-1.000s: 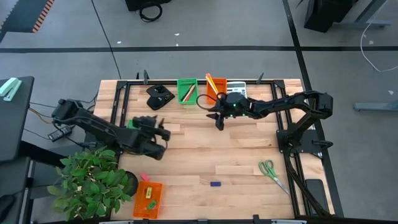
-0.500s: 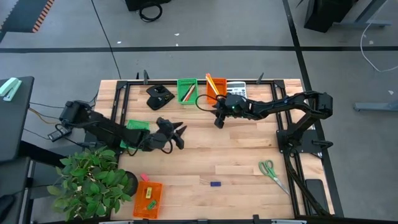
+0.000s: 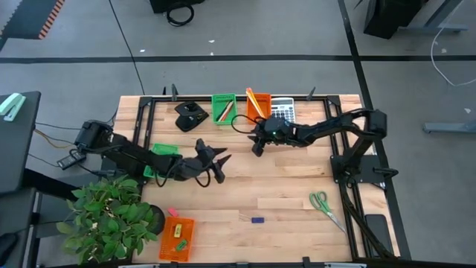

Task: Sort crayons/erasers/pens/pencils in bins
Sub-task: Put the pink eraser into the bottom orange bin

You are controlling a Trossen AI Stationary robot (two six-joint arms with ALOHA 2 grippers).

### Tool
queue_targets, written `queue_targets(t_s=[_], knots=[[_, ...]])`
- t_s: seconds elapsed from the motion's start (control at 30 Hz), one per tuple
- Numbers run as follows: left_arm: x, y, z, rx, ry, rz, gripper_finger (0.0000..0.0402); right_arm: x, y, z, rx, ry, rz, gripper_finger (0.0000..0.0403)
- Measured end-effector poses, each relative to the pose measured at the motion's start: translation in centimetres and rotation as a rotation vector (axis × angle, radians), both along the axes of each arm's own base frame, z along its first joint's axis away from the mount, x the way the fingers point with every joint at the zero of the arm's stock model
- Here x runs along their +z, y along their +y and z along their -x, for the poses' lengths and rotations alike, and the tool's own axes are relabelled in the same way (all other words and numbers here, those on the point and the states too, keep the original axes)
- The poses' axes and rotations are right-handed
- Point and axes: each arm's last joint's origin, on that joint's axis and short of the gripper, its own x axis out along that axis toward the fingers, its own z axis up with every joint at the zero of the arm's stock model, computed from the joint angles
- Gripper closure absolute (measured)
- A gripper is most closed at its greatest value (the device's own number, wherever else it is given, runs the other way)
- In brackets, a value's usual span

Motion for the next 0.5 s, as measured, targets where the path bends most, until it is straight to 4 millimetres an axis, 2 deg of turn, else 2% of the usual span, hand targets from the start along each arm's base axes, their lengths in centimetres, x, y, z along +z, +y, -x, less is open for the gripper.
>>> queue_targets(t_s=[0.23,0.5], knots=[[0.6,0.5,-0.5,0.015,-0.011,-0.016,0.0239,-1.8,1.0,-1.4,0.038,-0.048,0.009,0.026],[0.6,0.4,-0.5,0.031,-0.053,0.058,0.0252,0.1,2.1,-3.0,0.171,-0.088,0.143,0.026]])
